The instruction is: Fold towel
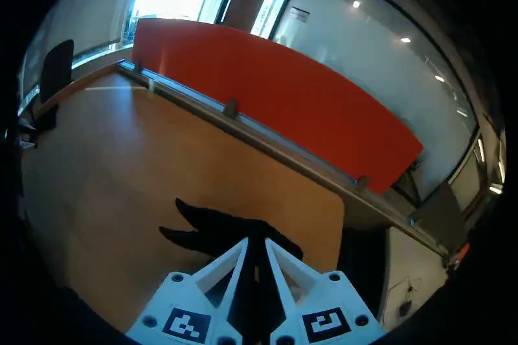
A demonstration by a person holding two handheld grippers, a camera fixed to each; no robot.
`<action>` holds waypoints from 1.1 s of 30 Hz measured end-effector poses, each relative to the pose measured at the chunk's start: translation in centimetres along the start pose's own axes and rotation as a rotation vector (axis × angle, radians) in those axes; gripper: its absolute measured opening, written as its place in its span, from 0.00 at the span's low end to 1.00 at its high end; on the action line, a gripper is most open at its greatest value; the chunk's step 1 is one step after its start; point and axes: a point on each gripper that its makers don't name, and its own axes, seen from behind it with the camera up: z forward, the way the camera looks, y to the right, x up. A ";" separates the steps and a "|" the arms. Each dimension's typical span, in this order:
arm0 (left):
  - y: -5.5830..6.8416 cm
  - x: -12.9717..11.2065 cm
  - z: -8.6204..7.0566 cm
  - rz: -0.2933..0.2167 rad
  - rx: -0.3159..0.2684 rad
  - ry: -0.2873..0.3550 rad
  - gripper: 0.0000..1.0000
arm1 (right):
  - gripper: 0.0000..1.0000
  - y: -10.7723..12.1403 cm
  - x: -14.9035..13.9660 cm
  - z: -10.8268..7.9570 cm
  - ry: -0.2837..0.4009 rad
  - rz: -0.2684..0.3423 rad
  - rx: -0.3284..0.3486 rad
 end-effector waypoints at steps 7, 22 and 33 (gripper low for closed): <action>0.4 0.0 0.0 0.011 -0.013 0.000 0.94 | 0.05 -0.7 -3.2 -1.9 -0.030 0.020 0.011; 1.5 0.0 0.1 0.027 -0.036 -0.001 0.94 | 0.05 -0.9 -10.6 -4.9 -0.122 0.051 -0.007; 1.2 -0.1 -0.1 0.028 -0.031 0.000 0.94 | 0.05 -1.4 -14.4 -5.3 -0.181 0.084 -0.029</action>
